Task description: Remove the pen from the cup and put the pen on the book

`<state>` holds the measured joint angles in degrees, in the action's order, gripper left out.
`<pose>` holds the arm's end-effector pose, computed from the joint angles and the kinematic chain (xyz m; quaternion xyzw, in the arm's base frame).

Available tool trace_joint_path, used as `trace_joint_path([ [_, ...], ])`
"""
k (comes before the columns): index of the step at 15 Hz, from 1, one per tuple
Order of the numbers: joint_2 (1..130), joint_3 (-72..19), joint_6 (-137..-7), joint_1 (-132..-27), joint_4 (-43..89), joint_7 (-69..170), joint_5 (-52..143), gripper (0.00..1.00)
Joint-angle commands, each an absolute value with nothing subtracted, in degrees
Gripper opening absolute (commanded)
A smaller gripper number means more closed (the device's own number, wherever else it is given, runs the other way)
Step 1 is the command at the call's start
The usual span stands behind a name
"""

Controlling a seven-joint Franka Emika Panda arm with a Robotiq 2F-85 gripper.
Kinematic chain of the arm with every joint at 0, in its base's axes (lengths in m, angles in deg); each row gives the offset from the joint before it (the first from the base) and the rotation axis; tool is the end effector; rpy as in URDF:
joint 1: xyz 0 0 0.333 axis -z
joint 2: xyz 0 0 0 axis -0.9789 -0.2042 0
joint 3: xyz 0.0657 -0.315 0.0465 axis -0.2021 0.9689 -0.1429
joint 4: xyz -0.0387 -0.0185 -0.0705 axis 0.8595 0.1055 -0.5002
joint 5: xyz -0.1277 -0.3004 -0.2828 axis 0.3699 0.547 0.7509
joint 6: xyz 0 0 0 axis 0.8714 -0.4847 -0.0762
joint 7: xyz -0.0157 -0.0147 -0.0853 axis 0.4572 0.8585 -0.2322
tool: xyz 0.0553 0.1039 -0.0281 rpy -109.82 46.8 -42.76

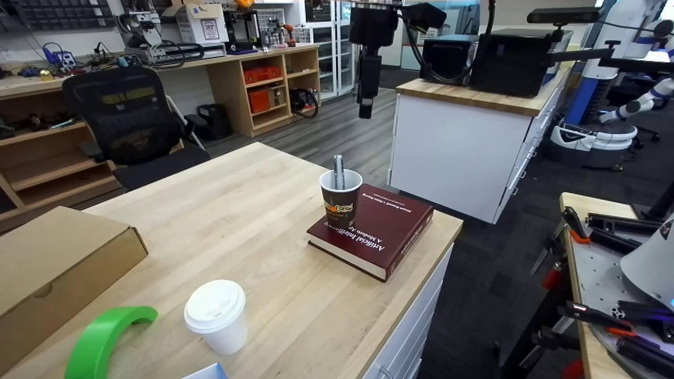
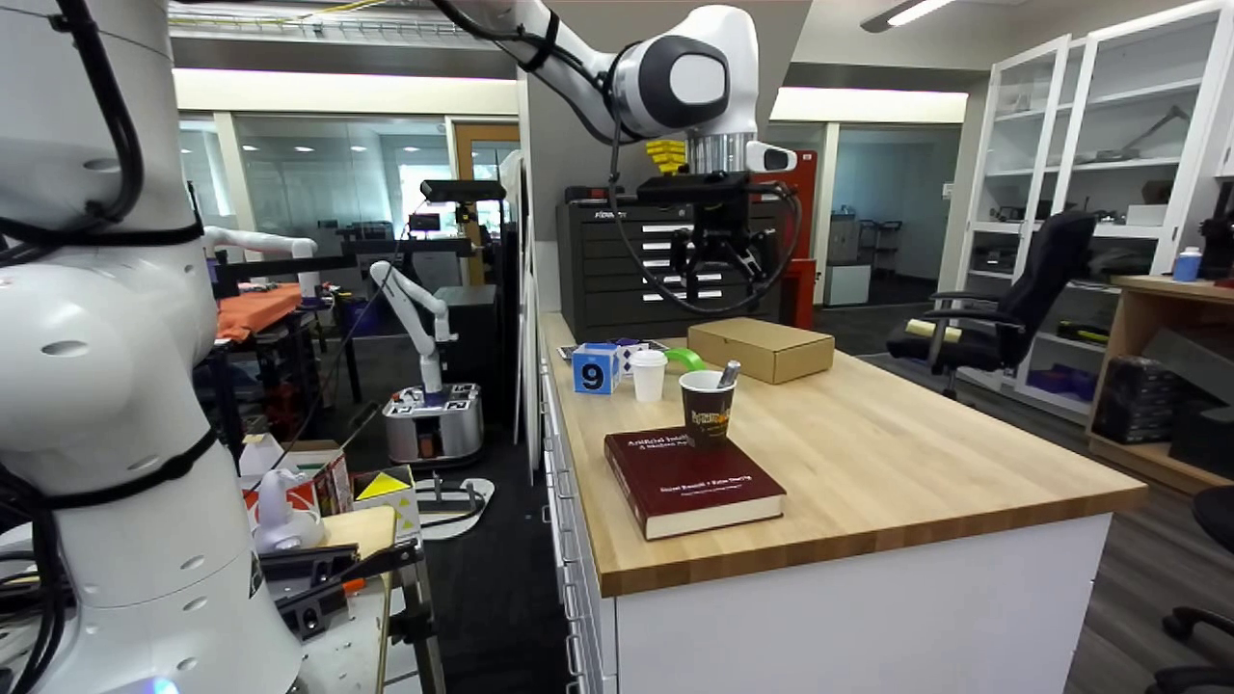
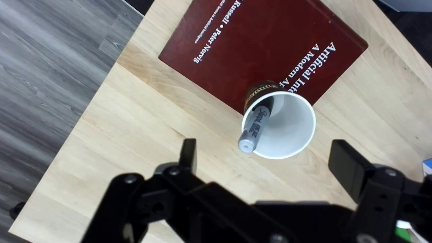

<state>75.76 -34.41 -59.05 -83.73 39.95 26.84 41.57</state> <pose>0.6249 0.1054 0.4274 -0.9687 -0.2427 -0.0512 0.0075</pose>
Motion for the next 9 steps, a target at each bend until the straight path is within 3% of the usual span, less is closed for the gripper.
trace_joint_path([
  [1,74.4,-35.2,-61.6,-83.2,40.1,26.3,40.7,1.00],
  [9,67.3,-37.3,-66.1,-83.0,38.1,22.7,40.1,1.00],
])
